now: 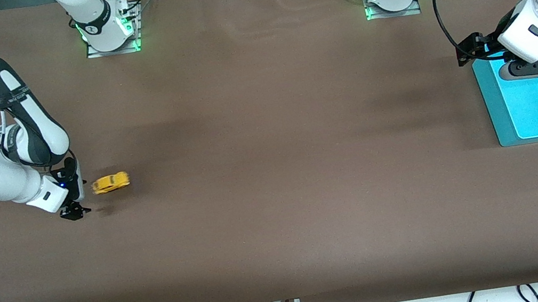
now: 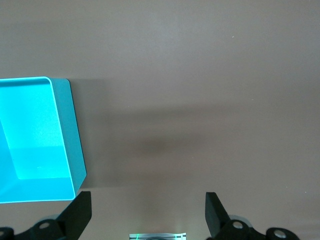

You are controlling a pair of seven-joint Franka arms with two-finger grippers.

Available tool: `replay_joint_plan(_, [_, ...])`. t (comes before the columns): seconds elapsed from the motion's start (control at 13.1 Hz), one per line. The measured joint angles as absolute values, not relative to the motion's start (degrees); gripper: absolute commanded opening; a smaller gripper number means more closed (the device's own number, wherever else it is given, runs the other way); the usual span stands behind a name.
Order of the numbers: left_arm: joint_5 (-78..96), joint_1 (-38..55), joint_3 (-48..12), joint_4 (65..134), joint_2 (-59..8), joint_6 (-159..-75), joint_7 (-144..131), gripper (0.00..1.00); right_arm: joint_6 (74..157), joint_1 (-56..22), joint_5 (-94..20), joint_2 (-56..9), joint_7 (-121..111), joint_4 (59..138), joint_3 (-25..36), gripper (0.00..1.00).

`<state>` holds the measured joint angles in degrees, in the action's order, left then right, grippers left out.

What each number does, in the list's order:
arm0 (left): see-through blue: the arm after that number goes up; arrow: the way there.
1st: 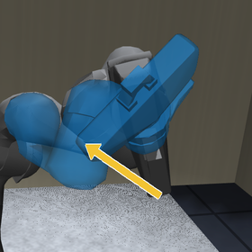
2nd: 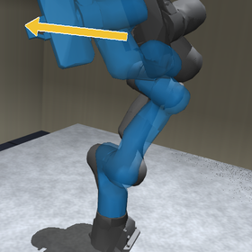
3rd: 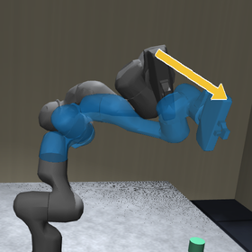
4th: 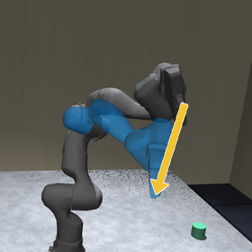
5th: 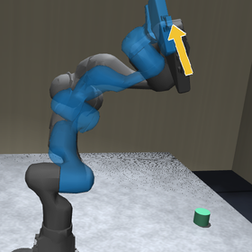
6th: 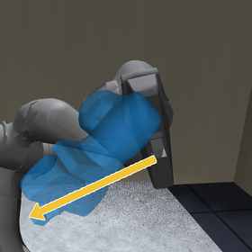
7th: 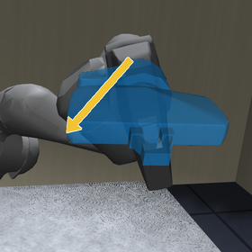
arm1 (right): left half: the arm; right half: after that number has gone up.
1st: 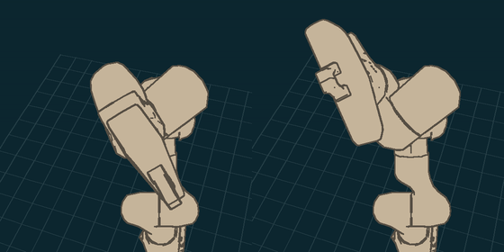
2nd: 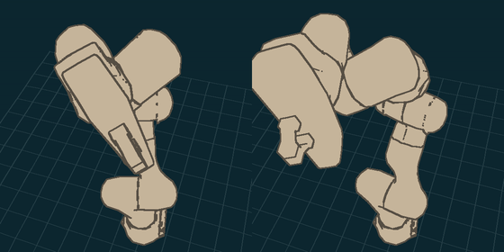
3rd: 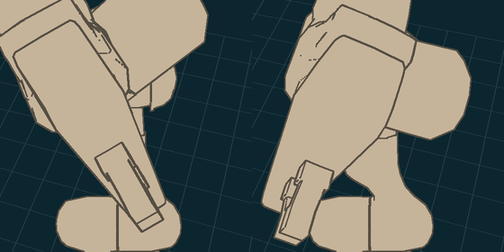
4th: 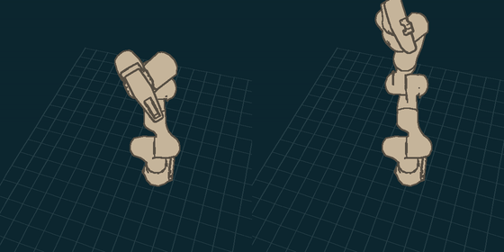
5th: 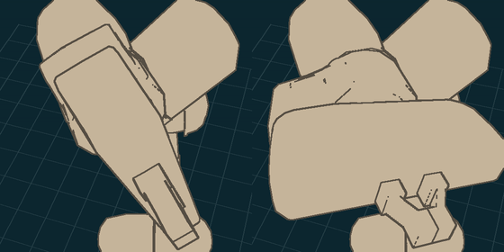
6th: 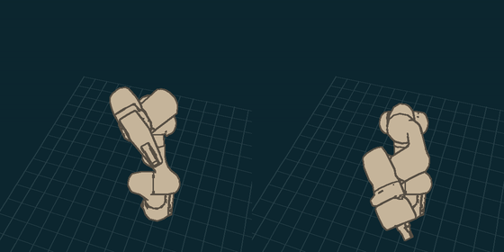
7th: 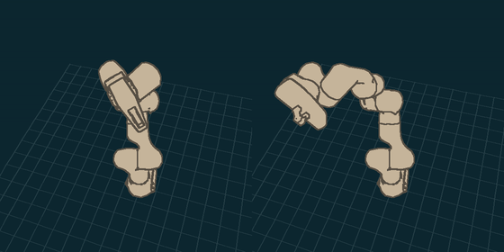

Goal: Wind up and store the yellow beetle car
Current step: 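Release the car and raise the right gripper away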

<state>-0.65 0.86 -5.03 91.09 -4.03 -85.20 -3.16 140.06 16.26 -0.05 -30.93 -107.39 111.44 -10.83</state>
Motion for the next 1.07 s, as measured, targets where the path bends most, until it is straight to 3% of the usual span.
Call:
replay_joint_plan(0.23, [-0.7,0.9,-5.0,91.1,-4.0,-85.2,-3.2,1.00,134.6,16.1,-0.1,-28.9,-101.8,108.5,-11.8,0.99])
replay_joint_plan(0.53, [-0.7,0.9,-5.0,91.1,-4.1,-85.2,-3.2,1.00,122.9,16.1,-0.2,-19.9,-91.6,106.2,-11.9,0.99])
replay_joint_plan(1.07, [-0.7,0.9,-5.1,91.1,-4.1,-84.3,-3.2,1.00,113.0,16.2,-0.4,-7.2,-84.6,106.2,-11.6,0.99])
